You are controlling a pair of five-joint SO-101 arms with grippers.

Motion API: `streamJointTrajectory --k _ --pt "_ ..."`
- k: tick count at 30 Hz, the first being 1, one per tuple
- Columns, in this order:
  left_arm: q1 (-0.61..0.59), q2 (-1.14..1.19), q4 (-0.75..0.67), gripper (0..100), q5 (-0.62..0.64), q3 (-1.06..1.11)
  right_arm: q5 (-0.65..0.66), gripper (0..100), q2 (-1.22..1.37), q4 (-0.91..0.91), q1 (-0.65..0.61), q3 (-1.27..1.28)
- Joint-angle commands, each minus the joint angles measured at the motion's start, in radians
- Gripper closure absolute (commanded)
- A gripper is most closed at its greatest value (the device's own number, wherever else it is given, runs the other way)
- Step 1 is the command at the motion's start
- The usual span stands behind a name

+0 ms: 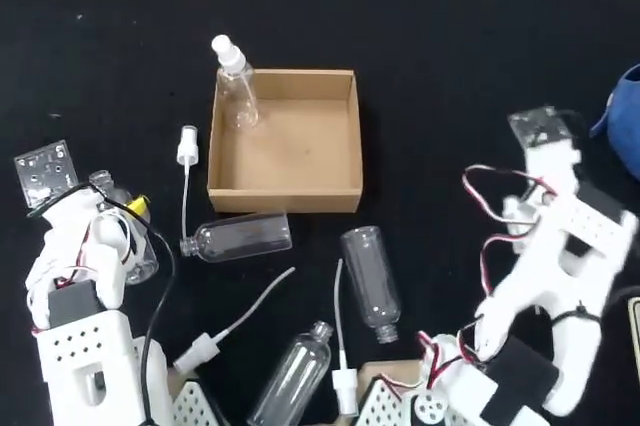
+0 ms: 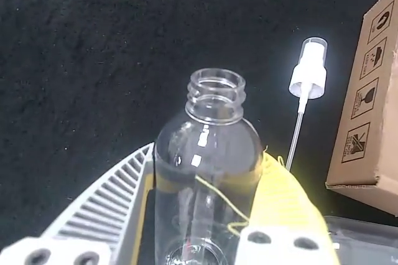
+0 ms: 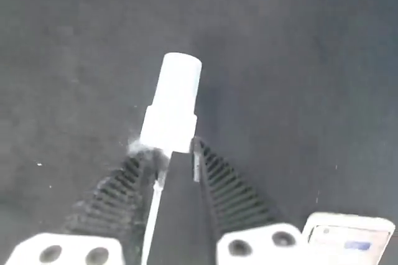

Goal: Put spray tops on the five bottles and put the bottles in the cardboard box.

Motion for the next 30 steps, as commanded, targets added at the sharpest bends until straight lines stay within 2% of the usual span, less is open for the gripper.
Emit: streamJointTrajectory --k 1,9,13,15,17,20,24,28,30 --pt "-0.007 -0.017 -0.017 97 0.008 -0.010 -0.049 98.8 -0.047 -0.009 0.051 -0.002" --pt "-0.007 -0.017 -0.014 97 0.008 -0.010 -0.078 97.1 0.027 -0.072 0.003 0.107" --pt "-0.007 -0.017 -0.021 97 0.008 0.004 -0.083 81.2 0.074 -0.038 0.003 0.105" --pt "-0.007 -0.017 -0.021 97 0.008 0.004 -0.083 73.8 0.071 0.068 -0.003 0.064" --pt "-0.007 -0.017 -0.021 97 0.008 0.002 -0.086 71.1 0.064 0.199 -0.008 -0.010" --pt "-0.007 -0.017 -0.021 97 0.008 0.002 -0.100 72.4 0.067 0.290 -0.017 -0.134" --pt "-0.007 -0.017 -0.021 97 0.008 0.002 -0.095 73.3 0.101 0.288 -0.066 -0.191" --pt "-0.007 -0.017 -0.021 97 0.008 0.001 -0.094 81.9 0.188 0.270 -0.164 -0.196" --pt "-0.007 -0.017 -0.021 97 0.008 0.002 -0.101 81.5 0.242 0.213 -0.180 -0.196"
